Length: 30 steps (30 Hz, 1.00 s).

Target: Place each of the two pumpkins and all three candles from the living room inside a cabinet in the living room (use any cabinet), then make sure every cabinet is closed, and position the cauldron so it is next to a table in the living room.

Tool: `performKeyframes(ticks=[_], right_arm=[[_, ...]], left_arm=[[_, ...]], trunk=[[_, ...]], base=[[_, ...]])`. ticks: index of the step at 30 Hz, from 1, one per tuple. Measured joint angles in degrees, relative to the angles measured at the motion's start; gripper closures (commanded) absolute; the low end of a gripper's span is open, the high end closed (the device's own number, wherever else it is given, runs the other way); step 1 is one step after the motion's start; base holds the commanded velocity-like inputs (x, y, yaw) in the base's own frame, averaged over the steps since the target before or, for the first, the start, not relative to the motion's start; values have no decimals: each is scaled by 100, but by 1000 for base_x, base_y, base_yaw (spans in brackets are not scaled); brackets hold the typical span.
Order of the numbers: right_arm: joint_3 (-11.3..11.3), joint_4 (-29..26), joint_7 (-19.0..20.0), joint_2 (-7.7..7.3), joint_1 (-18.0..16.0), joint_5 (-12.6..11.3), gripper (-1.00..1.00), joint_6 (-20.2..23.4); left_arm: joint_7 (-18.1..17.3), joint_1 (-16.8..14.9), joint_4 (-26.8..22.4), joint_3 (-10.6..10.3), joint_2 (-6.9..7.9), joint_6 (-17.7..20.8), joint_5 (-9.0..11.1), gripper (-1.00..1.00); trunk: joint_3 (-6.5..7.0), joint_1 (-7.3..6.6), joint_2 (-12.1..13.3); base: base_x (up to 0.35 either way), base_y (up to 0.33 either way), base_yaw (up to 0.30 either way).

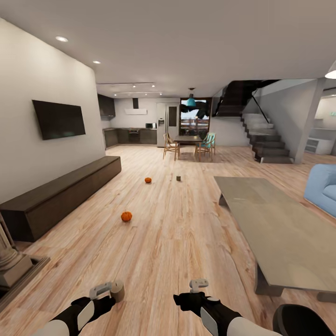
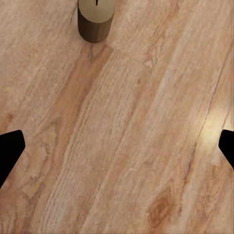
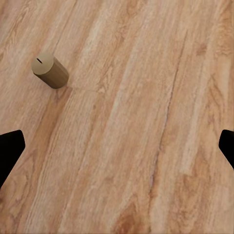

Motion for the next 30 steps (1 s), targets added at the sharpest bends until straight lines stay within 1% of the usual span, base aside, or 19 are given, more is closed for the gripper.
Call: performKeyframes(ticks=[3,13,16,19,23,28,30], right_arm=[[0,0,3,0,0,-1,-100,-1],[0,-1,-1,0,0,-2,-100,1],[0,-4,21,0,0,-2,-100,-91],[0,-8,124,0,1,-2,-100,-125],[0,-9,373,0,1,-2,-100,-121],[0,-5,446,0,1,1,-100,-123],[-1,-2,454,0,1,6,-100,-142]], left_arm=[[3,0,-2,5,-1,7,-3,-100],[-4,0,-39,45,-5,51,6,-100],[-4,0,-61,39,-13,76,7,-100],[-4,0,-69,36,-11,81,4,-100],[-4,0,-73,39,-3,84,6,-100],[-4,-5,-121,40,0,100,0,-100],[-4,-17,-275,46,4,249,2,-100]], trunk=[[0,0,0],[179,-219,400],[233,-285,520],[287,-351,640],[350,-438,801],[404,-548,1002],[434,-592,1082]], base=[[5,0,0],[0,0,0],[0,0,0],[0,0,0],[0,0,-15],[0,0,-42],[0,0,-13]])
